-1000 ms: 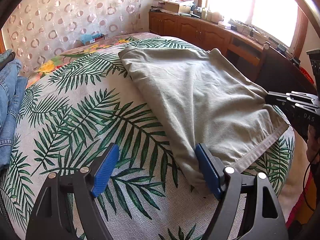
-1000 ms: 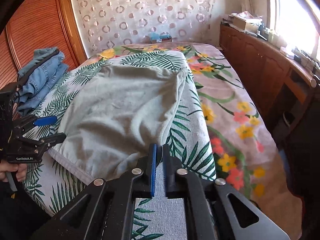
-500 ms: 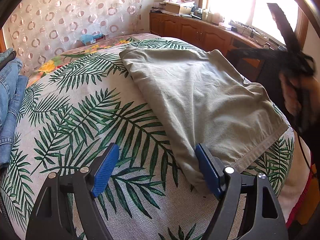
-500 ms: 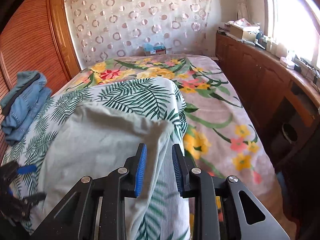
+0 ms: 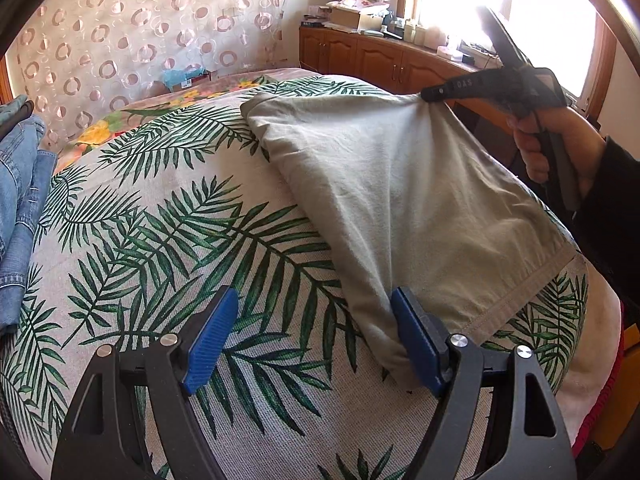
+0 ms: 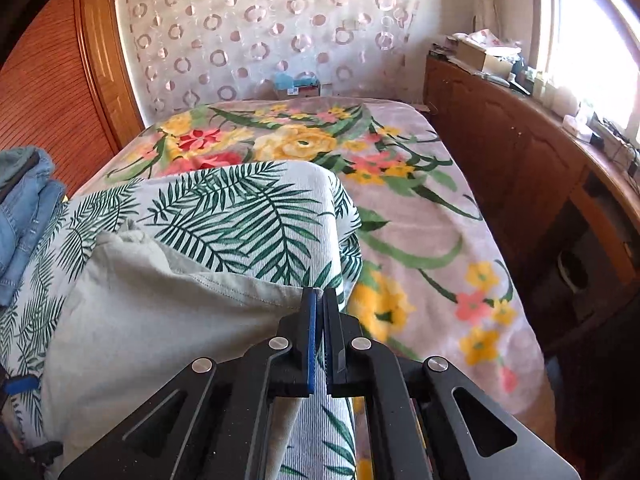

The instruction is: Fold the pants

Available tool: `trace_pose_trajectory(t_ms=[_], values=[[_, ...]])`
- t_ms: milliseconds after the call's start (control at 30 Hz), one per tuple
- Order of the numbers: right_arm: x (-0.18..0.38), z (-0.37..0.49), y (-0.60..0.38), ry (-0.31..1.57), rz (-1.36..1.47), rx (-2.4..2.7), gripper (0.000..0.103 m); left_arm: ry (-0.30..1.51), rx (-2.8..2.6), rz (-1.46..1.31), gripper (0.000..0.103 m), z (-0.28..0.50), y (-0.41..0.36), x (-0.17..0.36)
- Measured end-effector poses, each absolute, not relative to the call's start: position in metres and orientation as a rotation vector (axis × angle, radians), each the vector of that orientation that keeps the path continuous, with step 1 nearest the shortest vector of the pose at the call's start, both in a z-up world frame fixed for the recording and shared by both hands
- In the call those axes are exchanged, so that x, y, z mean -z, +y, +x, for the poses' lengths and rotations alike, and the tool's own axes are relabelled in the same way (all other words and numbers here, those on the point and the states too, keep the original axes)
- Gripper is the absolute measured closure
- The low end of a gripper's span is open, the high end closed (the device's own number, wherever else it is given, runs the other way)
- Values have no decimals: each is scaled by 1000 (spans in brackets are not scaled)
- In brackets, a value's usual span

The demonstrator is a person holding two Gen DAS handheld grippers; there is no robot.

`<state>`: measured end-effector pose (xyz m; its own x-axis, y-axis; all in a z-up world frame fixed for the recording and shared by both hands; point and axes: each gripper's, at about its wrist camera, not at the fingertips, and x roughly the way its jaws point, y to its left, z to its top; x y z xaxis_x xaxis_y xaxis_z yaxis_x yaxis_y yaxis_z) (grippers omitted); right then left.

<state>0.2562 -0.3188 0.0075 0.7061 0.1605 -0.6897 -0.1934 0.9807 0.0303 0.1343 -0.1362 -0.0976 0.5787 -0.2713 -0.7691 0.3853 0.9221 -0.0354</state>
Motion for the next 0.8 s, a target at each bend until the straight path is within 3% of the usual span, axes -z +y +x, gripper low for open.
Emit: trace_pose_trajectory(t_ms=[100,167,433,800], values=[[-5,252,-318,769,-44,-189,99,873,386,140,24,134,-136,98],[-8,244,-318,766,-47,-189,90,873,386,140,24,134,-136,98],[-27,158,-317,684,-67,-259,77,872,386,140,24,134,-136,98],[11,32,-313,732,-61,-310,74,872,387,137,24,134,-136,98]])
